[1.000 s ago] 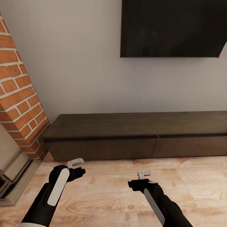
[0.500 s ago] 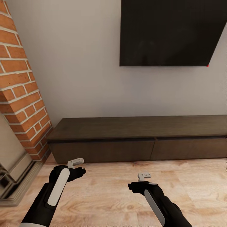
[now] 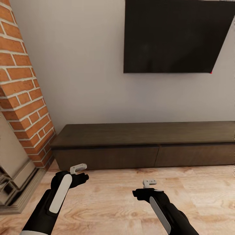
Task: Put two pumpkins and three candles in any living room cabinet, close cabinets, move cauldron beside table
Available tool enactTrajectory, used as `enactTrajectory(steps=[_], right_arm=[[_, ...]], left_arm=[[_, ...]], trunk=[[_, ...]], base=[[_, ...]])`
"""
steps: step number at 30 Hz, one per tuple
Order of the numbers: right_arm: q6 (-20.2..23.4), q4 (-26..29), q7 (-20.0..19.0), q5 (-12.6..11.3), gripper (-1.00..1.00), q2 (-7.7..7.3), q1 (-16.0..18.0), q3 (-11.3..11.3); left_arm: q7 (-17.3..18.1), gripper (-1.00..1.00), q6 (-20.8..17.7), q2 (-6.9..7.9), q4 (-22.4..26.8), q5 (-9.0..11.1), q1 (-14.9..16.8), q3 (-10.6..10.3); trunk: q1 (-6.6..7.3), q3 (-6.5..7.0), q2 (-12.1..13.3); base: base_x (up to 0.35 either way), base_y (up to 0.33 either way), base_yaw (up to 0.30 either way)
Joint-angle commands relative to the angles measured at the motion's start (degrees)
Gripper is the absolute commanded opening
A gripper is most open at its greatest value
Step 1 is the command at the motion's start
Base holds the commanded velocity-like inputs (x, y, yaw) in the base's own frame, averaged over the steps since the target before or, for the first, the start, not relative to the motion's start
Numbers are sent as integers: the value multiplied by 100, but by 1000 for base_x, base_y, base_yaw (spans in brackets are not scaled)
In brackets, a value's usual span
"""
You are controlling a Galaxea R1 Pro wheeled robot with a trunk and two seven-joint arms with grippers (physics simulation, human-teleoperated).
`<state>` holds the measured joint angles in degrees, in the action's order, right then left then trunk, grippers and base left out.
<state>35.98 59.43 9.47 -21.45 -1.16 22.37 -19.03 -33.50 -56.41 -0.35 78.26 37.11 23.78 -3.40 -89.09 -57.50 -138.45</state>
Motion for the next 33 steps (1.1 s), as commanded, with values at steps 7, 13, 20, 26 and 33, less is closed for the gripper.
enactTrajectory(steps=[7,13,20,26,33], right_arm=[[14,8,49,-61,100,-7,4,-21],[14,-1,46,-63,100,-7,4,-21],[14,-8,39,-62,100,-7,4,-21],[14,-10,37,-61,100,-7,4,-21],[14,-10,37,-61,100,-4,4,-24]], left_arm=[[-60,100,-11,-2,5,56,3,-18],[-60,100,-11,-1,5,54,3,-21],[-60,100,-11,-7,13,51,3,-36],[-60,100,-11,-6,14,51,3,-38],[-60,100,-11,-9,14,59,3,-38]], trunk=[[157,110,280],[289,171,520],[443,235,801],[575,290,1042],[728,354,1322]], base=[[-170,0,-9],[-17,0,-74],[-174,0,-88],[-80,0,-91],[-7,0,-95]])
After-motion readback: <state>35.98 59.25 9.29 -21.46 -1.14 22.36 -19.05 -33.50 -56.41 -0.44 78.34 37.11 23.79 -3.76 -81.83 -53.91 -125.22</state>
